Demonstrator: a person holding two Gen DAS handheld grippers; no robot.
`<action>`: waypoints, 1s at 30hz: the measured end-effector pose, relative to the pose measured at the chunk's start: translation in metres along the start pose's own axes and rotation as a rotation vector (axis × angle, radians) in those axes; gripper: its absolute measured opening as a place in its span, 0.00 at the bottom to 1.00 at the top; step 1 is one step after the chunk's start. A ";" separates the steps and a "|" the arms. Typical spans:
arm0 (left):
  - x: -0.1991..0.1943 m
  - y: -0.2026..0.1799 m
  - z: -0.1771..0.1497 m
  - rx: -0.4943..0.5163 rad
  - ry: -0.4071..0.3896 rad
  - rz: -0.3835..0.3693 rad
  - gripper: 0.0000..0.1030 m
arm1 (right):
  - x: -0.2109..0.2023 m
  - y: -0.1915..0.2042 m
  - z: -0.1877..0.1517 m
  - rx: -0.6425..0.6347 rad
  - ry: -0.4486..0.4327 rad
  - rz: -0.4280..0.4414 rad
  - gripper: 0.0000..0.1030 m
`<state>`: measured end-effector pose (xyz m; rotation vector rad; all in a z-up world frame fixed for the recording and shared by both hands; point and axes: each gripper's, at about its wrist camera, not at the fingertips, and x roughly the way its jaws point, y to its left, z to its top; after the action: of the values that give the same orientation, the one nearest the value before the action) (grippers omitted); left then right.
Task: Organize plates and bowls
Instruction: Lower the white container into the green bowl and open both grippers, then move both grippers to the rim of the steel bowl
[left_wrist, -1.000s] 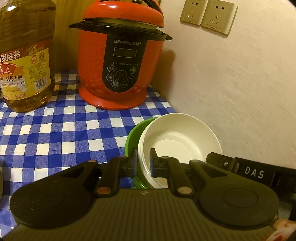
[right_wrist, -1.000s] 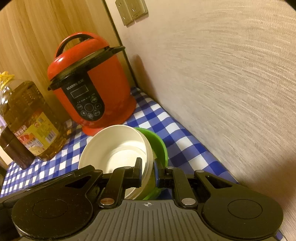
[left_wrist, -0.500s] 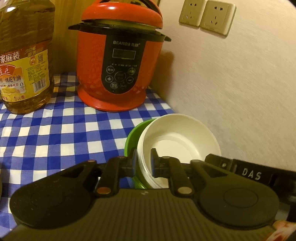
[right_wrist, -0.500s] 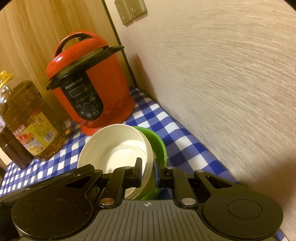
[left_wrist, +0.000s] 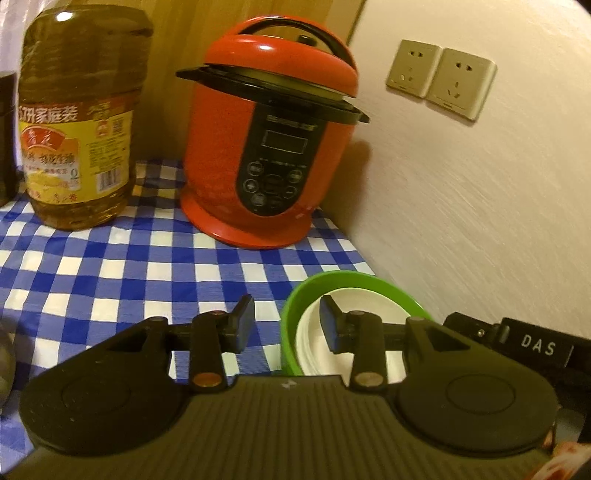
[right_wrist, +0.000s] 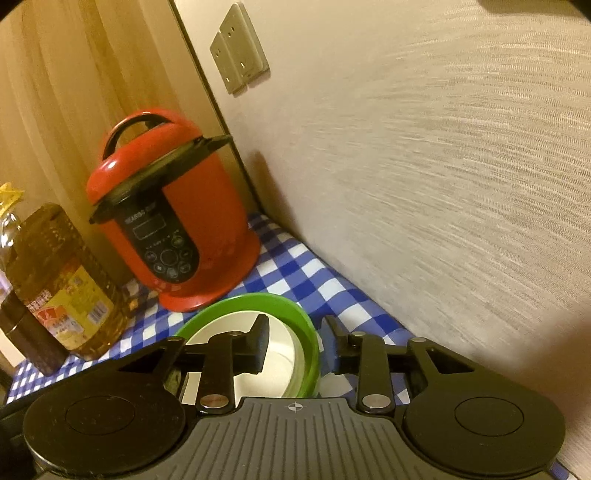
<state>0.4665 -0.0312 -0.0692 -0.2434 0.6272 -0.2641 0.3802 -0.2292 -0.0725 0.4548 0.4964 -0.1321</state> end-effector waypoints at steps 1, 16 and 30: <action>-0.001 0.001 0.000 -0.004 -0.001 0.001 0.33 | 0.000 0.001 0.000 0.001 -0.001 0.003 0.31; -0.034 0.028 0.001 -0.062 -0.020 0.056 0.33 | -0.021 0.024 -0.007 -0.034 -0.070 0.060 0.32; -0.108 0.069 -0.017 -0.079 -0.085 0.227 0.33 | -0.038 0.084 -0.041 -0.135 -0.028 0.221 0.32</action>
<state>0.3836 0.0650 -0.0442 -0.2555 0.5758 -0.0105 0.3491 -0.1352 -0.0532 0.3726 0.4215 0.1075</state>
